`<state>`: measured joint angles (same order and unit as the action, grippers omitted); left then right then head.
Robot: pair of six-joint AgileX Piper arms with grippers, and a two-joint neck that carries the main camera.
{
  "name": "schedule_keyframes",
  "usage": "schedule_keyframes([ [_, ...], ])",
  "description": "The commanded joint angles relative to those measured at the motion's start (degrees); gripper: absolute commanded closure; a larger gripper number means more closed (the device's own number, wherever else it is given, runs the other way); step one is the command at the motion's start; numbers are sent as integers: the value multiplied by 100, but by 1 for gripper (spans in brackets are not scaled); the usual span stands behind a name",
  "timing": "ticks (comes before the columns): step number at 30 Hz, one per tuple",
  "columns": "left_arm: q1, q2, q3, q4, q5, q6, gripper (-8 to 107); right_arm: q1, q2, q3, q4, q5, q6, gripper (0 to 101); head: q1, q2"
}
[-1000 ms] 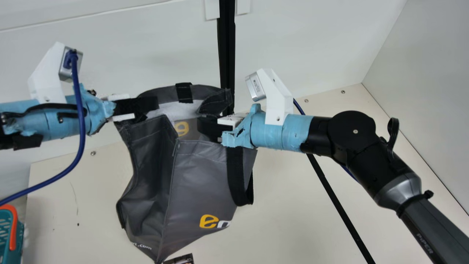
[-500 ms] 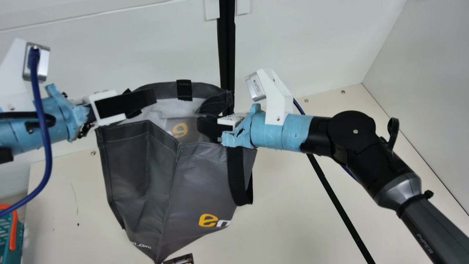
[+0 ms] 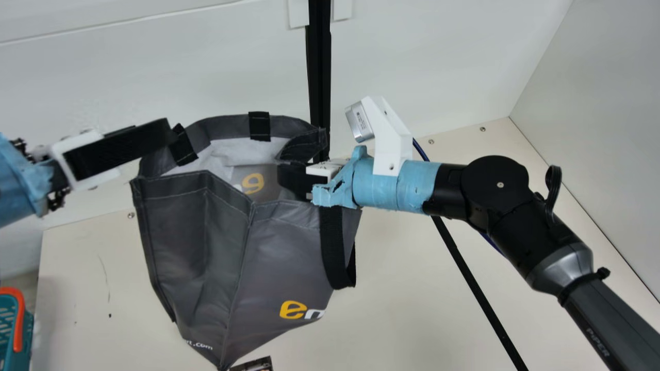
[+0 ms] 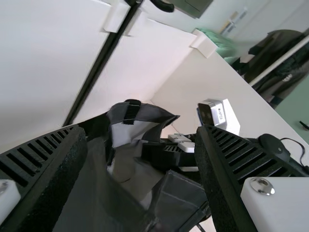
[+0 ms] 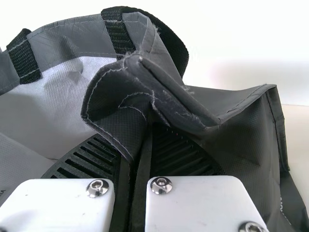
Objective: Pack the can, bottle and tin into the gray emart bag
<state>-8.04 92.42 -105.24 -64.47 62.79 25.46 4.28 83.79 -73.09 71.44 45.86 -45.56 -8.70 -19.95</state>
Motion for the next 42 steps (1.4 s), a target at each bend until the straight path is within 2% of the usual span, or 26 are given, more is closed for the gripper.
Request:
schedule_keyframes([
  [1, 74, -132, 98, 74, -14, -8, 9, 0, 0, 0, 0, 0, 0, 101, -130, -5],
  [14, 548, -890, 665, 1212, -133, -230, 9, 0, 0, 0, 0, 6, 0, 101, -130, -5],
  [33, 622, -1700, 1186, 4460, -87, -1202, 9, 0, 0, 0, 0, 6, 0, 101, -130, -5],
  [42, 432, -2081, 1670, 5608, -228, -1639, 9, 0, 0, 0, 0, 1, 0, 101, -130, -5],
])
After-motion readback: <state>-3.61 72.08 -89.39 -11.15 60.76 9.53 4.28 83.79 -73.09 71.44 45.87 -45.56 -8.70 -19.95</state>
